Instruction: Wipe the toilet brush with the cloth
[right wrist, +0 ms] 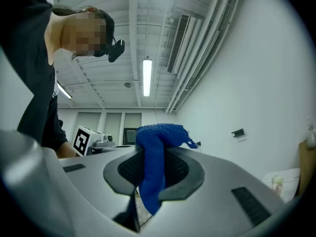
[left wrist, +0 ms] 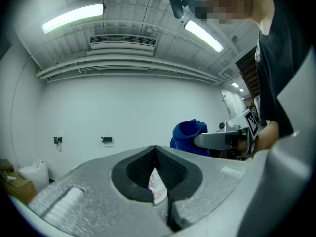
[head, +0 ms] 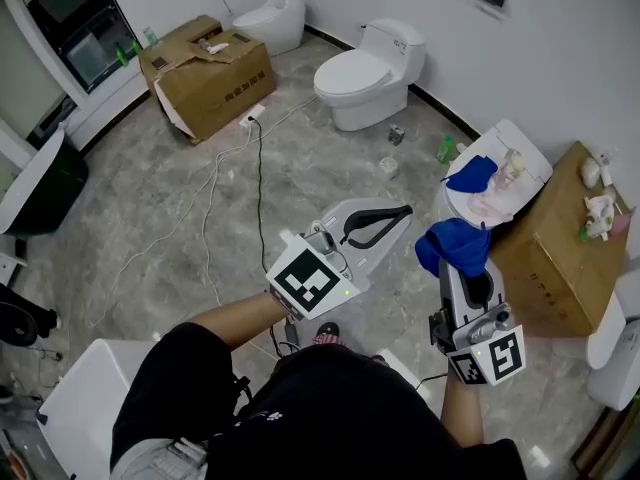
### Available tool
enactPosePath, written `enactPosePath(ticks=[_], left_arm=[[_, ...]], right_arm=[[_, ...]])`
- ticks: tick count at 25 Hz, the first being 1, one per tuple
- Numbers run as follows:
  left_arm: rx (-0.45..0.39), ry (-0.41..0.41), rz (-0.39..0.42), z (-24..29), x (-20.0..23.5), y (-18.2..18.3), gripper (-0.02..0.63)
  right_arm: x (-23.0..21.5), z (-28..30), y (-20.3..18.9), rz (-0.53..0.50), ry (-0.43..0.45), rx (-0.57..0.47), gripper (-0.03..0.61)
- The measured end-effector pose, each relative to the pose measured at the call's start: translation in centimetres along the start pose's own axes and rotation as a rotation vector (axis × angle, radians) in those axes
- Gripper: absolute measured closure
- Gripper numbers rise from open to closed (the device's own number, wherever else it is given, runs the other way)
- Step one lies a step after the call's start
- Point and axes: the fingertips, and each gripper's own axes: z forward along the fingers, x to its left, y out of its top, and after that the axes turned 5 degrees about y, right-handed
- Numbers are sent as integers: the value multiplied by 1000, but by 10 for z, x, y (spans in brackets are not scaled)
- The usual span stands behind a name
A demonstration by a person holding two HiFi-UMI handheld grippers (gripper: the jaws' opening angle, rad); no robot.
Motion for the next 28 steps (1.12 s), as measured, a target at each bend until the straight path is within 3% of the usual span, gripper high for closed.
enactPosePath(ticks=[6, 10, 28], left_arm=[[47, -59, 37, -13, 6, -6, 621], [70, -33, 32, -22, 22, -9, 621], [-8, -14, -26, -33, 67, -7, 621]], right_arm=[[5, 7, -6, 21, 0, 8, 500], [7, 17, -10, 37, -3, 9, 500], [18, 66, -26, 14, -29, 29, 500]])
